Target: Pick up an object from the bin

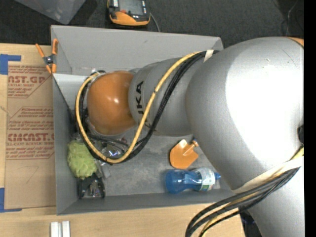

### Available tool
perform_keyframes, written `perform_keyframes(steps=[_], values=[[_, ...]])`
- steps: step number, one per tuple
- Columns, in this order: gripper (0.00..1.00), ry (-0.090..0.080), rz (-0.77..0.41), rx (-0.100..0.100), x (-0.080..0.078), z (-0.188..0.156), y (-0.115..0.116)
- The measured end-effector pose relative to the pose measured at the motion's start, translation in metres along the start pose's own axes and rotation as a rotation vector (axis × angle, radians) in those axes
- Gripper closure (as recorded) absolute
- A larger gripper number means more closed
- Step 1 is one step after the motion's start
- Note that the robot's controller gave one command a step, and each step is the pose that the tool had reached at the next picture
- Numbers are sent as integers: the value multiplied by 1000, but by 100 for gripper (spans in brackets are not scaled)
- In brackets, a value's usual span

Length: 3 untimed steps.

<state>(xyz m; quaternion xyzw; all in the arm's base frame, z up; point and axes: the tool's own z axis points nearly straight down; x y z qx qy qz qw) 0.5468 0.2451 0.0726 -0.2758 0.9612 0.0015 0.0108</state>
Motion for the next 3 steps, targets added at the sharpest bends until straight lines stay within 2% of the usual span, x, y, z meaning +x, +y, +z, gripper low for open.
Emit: perform_keyframes(steps=[1, 2, 3], values=[[100, 21, 521, 2, 16, -5, -2], [100, 22, 521, 2, 15, -5, -2], [100, 29, 521, 3, 18, -17, -2]])
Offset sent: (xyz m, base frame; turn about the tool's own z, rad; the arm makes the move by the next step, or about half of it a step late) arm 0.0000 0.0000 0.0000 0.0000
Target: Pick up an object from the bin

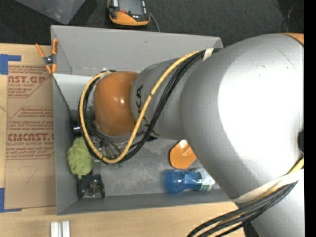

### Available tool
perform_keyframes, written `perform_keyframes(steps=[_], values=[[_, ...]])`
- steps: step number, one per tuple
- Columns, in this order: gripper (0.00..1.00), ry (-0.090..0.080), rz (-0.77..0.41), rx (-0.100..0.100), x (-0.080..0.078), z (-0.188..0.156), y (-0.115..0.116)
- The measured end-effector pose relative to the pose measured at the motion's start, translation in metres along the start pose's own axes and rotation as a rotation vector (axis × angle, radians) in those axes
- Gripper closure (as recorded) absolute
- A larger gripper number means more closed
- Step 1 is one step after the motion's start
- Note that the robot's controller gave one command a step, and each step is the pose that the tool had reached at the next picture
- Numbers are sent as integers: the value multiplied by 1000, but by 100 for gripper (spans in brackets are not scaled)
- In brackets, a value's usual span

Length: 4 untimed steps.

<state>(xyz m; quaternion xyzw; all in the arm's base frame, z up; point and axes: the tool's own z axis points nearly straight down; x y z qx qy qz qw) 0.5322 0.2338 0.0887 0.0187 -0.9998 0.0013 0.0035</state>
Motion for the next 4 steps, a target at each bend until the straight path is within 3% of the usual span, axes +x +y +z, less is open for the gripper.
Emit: perform_keyframes(steps=[4], values=[[100, -5, -1, -5, 0, -69, 2]])
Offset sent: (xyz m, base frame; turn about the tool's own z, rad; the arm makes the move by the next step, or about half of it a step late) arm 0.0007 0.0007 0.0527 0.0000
